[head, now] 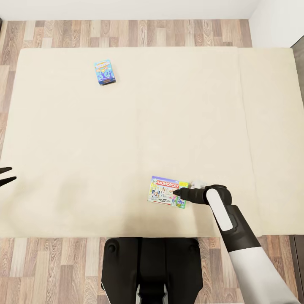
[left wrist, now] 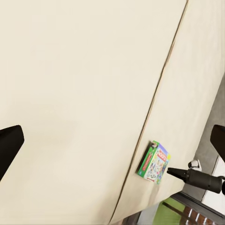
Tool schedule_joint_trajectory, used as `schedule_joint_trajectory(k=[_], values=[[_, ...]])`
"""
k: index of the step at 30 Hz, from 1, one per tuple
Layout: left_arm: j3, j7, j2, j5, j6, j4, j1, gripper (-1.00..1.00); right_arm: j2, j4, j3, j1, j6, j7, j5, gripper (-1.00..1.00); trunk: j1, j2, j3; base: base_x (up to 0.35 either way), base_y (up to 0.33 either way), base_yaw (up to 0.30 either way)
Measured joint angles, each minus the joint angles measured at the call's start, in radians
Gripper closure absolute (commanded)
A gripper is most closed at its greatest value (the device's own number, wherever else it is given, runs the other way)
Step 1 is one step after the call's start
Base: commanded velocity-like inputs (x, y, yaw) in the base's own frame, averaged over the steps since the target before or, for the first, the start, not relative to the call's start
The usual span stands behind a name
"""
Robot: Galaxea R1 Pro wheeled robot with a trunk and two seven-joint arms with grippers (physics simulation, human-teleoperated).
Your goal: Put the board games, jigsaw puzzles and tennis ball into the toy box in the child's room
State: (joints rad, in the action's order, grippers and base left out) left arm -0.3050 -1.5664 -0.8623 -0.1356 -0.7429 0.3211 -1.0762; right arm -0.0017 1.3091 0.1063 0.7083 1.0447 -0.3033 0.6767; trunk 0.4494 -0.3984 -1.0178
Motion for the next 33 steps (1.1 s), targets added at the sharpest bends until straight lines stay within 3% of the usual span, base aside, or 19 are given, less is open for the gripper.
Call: schedule_joint_trajectory(k=[2,6,9,11,12,16,21,33], values=[[0.0,0.0,0.009,-0.001,-0.001,0.012,0.0,-1.0,0.0,0.0,0.0,0.0,0.0,0.0,0.0,-1.0,0.0,0.0,0.0,0.0,0.0,0.0],[0.0,0.0,0.06,-0.001,-0.015,0.092,0.0,-1.0,-0.004,0.001,-0.001,0.0,0.0,0.0,-0.001,-1.0,0.0,0.0,0.0,0.0,0.0,0.0],[0.004,0.0,0.14,0.0,-0.08,0.234,0.0,-1.0,-0.004,0.002,-0.001,0.0,0.0,0.001,-0.001,-1.0,0.0,0.0,0.0,0.0,0.0,0.0],[0.013,0.0,0.176,0.0,-0.115,0.305,0.0,-1.0,-0.004,0.002,-0.002,0.0,0.0,0.002,-0.001,-1.0,0.0,0.0,0.0,0.0,0.0,0.0],[0.031,0.0,0.209,0.0,-0.145,0.376,0.0,-1.0,-0.004,0.003,-0.002,0.0,0.0,0.002,-0.001,-1.0,0.0,0.0,0.0,0.0,0.0,0.0],[0.099,0.0,0.262,0.0,-0.208,0.538,0.0,-1.0,-0.005,0.003,-0.002,0.0,0.0,0.002,-0.001,-1.0,0.0,0.0,0.0,0.0,0.0,0.0],[0.136,0.0,0.28,0.0,-0.256,0.628,0.0,-1.0,-0.005,0.004,-0.002,0.0,0.0,0.003,-0.001,-1.0,0.0,0.0,0.0,0.0,0.0,0.0],[0.149,0.0,0.283,0.0,-0.273,0.658,0.004,-1.0,-0.002,0.006,-0.002,0.005,0.0,0.003,0.0,-1.0,0.0,0.0,-0.003,0.0,0.0,0.0]])
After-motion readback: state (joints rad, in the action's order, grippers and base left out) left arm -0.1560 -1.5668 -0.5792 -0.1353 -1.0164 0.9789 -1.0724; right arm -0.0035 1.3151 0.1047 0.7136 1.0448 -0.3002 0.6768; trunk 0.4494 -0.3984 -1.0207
